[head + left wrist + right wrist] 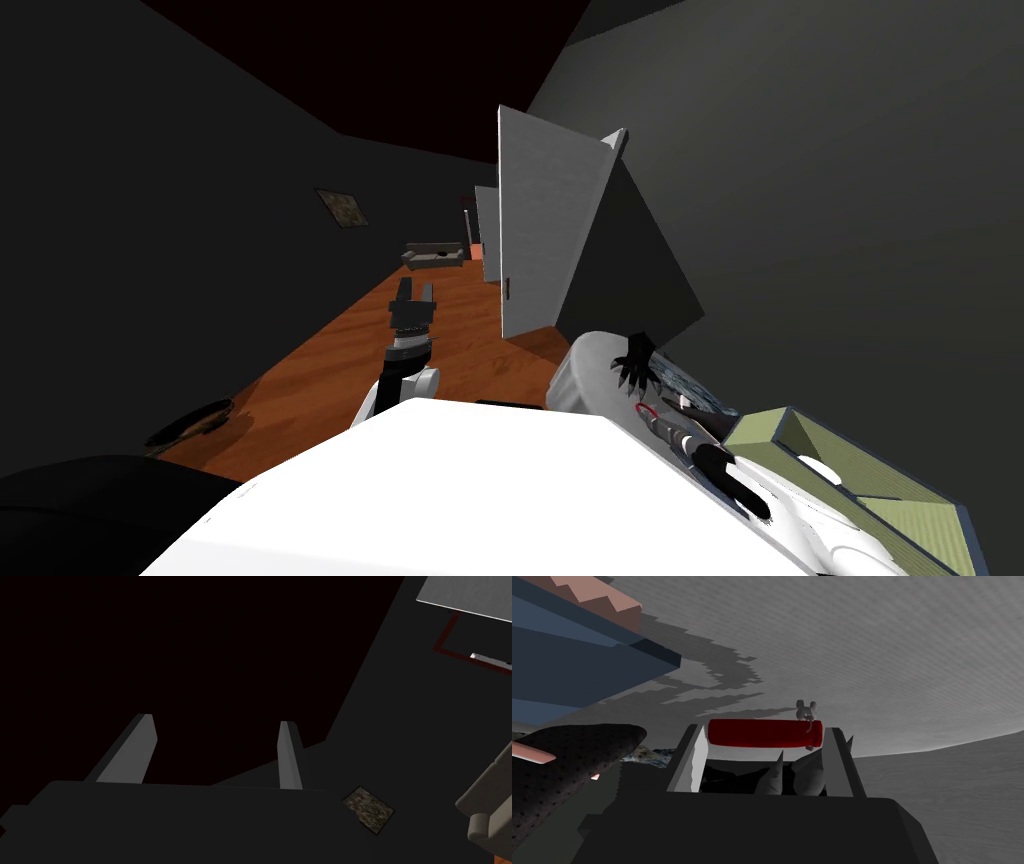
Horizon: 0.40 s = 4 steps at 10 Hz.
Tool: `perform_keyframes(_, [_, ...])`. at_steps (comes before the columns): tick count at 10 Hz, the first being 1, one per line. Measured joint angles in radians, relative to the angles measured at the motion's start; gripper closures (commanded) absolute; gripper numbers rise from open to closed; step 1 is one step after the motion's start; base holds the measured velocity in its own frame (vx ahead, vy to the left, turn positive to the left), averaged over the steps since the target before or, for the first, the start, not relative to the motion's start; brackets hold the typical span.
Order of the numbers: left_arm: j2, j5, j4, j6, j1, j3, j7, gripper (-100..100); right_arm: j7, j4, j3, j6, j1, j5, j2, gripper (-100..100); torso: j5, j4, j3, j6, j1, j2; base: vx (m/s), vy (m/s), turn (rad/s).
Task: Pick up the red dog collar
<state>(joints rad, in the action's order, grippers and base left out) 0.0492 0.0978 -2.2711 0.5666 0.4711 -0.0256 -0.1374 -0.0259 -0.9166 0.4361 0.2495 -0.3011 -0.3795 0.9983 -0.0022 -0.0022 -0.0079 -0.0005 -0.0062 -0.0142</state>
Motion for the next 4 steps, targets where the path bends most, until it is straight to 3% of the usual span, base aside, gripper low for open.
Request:
perform_keyframes(2, [0.000, 0.000, 0.000, 0.000, 0.000, 0.000, 0.000, 0, -0.004, -0.048, 0.007, -0.006, -0.016, -0.010, 0.017, 100, 0.001, 0.000, 0.000, 0.001, 0.001, 0.000, 0.095, 0.014, -0.216])
perform_keyframes(3, [0.000, 0.000, 0.000, 0.000, 0.000, 0.000, 0.000, 0, -0.006, -0.064, 0.012, -0.006, -0.020, -0.015, 0.025, 100, 0.001, 0.000, 0.000, 0.001, 0.001, 0.000, 0.040, 0.013, -0.041])
perform_keyframes(4, [0.000, 0.000, 0.000, 0.000, 0.000, 0.000, 0.000, 0, -0.007, -0.066, 0.013, -0.005, -0.021, -0.016, 0.026, 0, 0.001, 0.001, 0.001, -0.001, 0.001, 0.002, 0.006, 0.003, 0.004])
